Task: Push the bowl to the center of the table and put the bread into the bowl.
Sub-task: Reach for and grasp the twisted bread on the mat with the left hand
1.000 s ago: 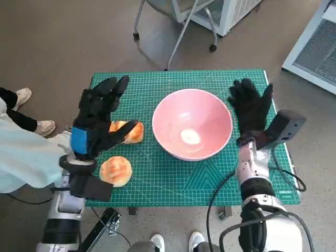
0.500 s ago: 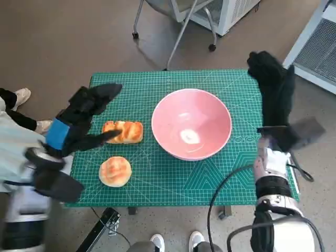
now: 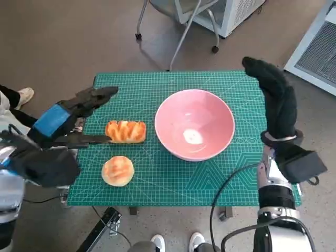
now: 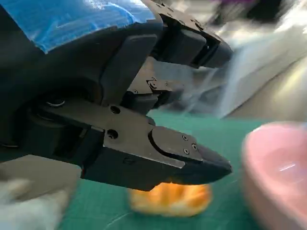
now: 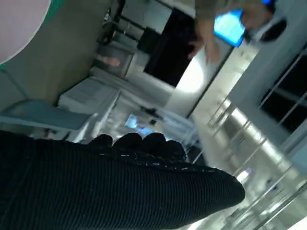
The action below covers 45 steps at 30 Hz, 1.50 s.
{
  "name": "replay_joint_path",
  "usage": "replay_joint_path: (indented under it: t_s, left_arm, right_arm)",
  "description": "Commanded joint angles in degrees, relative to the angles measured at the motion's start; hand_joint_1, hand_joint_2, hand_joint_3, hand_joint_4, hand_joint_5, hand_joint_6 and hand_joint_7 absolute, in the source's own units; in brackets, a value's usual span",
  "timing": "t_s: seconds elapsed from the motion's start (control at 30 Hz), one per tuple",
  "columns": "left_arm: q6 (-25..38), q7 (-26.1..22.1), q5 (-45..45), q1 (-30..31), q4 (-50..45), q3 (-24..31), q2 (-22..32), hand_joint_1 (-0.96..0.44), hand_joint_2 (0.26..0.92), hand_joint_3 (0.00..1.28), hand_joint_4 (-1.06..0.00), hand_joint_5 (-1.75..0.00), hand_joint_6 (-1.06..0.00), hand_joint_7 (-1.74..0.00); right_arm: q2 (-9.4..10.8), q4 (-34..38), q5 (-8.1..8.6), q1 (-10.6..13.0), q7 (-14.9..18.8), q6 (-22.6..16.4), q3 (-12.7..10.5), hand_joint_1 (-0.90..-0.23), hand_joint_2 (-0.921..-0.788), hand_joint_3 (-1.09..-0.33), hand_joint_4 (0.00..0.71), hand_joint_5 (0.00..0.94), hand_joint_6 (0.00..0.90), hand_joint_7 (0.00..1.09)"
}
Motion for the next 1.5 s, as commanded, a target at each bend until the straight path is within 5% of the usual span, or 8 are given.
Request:
replay_joint_path:
  t_s: [0.03,0.37,0.5,0.93,1.5]
  left_arm:
    - [6.93,-5.12,5.55,-4.08,-2.38,-4.88,0.88,0.12,0.771,0.01,-0.2,0.0,-0.35,-0.07]
    - [9.75,-7.49,8.45,-5.67,-2.86,-6.71,0.42,0.11,0.763,0.01,-0.19,0.0,-0.36,-0.04]
    - [4.82,-8.77,15.45,-11.1,2.98,-14.47,0.94,0.04,0.755,0.0,-0.22,-0.01,-0.36,-0.03]
    - [2.55,-9.56,23.36,-17.94,13.06,-21.83,-3.49,-0.08,0.746,0.0,-0.24,0.0,-0.38,-0.02]
    - [0.08,-8.03,27.41,-22.11,24.74,-26.26,-7.79,-0.06,0.746,0.0,-0.23,0.0,-0.4,-0.02]
  right_arm:
    - [-0.44,-2.38,-1.75,2.6,-1.54,1.68,1.4,-0.565,-0.921,-0.769,0.369,0.018,0.079,0.75]
    - [-0.68,-4.66,-2.54,3.59,-3.3,3.15,2.64,-0.581,-0.921,-0.773,0.366,0.011,0.05,0.81]
    - [-0.54,-5.79,-2.85,4.0,-3.56,3.59,3.51,-0.592,-0.921,-0.778,0.36,0.007,0.025,0.86]
    - [-0.84,-7.37,-3.37,4.46,-5.31,4.7,4.58,-0.597,-0.921,-0.786,0.358,0.005,0.005,0.9]
    - [-0.72,-7.67,-2.07,5.18,-5.24,4.64,4.99,-0.607,-0.921,-0.785,0.357,0.004,0.0,0.91]
